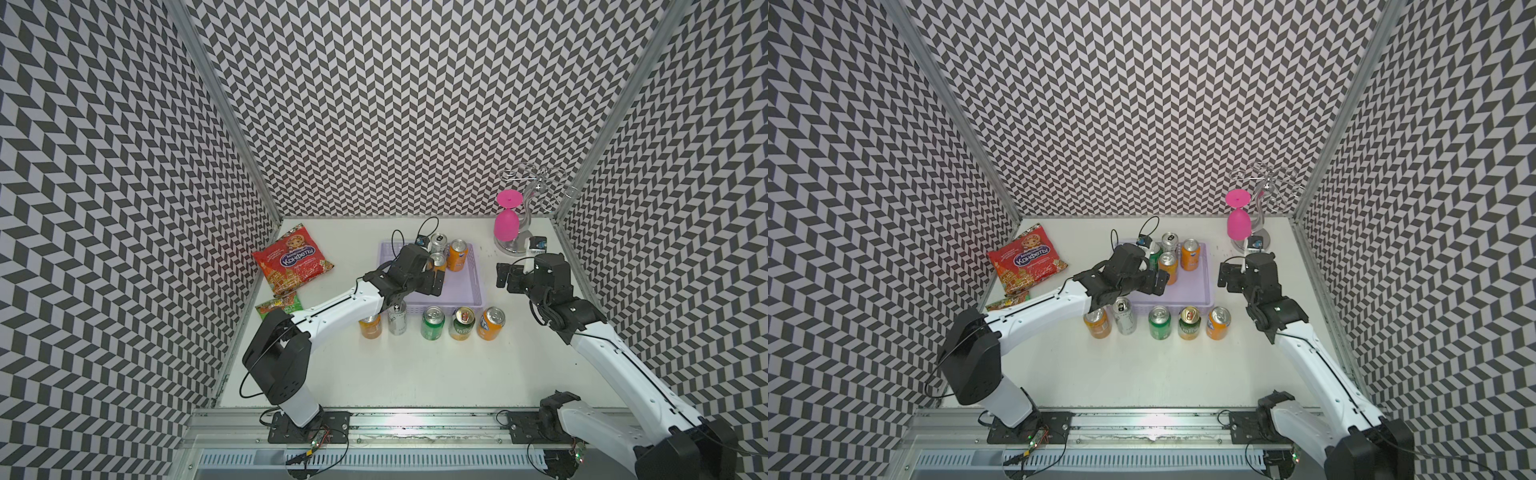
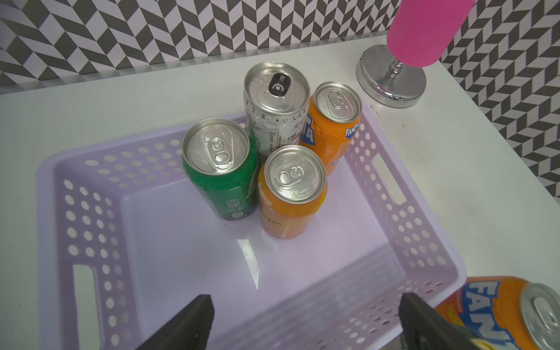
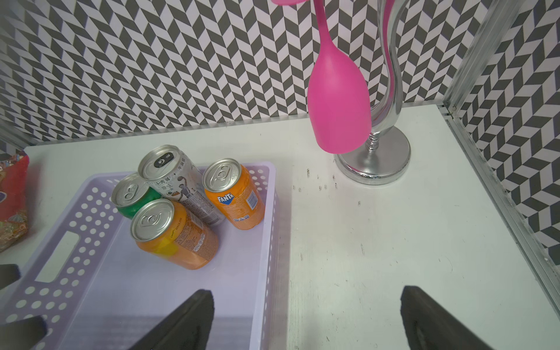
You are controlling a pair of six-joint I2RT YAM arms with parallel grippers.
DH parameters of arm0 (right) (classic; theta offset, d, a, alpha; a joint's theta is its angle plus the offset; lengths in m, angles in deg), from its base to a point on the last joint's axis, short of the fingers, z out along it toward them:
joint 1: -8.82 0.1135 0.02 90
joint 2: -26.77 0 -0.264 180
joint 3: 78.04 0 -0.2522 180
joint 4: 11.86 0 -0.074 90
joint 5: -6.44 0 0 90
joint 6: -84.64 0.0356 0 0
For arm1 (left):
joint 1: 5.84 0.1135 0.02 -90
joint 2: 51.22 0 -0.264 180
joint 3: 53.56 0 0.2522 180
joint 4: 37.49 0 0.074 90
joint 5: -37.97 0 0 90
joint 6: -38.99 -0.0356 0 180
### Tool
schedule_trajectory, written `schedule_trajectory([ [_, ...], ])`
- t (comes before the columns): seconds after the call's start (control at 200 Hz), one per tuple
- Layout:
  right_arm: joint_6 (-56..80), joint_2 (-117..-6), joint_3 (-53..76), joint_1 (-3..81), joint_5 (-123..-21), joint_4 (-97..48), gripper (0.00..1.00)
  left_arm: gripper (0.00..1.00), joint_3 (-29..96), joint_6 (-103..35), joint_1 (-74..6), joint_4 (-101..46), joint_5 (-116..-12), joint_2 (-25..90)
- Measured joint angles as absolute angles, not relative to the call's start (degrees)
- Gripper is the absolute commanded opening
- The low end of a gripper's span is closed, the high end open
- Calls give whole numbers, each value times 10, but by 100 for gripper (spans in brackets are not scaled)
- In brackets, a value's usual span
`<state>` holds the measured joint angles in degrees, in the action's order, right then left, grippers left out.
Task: Take out the drinks from the basket
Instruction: Pick up the drink from the basket.
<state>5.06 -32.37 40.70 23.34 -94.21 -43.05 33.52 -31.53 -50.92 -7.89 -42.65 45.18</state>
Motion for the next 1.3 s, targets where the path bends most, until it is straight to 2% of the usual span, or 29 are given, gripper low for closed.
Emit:
schedule_trajectory([
  [0.606, 51, -307, 417, 223, -939, -422, 99, 99, 488, -264, -534, -66, -325, 642],
  [1.036, 51, -307, 420, 220, -933, -419, 100, 99, 532, -260, -534, -61, -281, 703],
  [1.297, 51, -307, 420, 220, -928, -418, 100, 95, 554, -260, -532, -64, -256, 734],
])
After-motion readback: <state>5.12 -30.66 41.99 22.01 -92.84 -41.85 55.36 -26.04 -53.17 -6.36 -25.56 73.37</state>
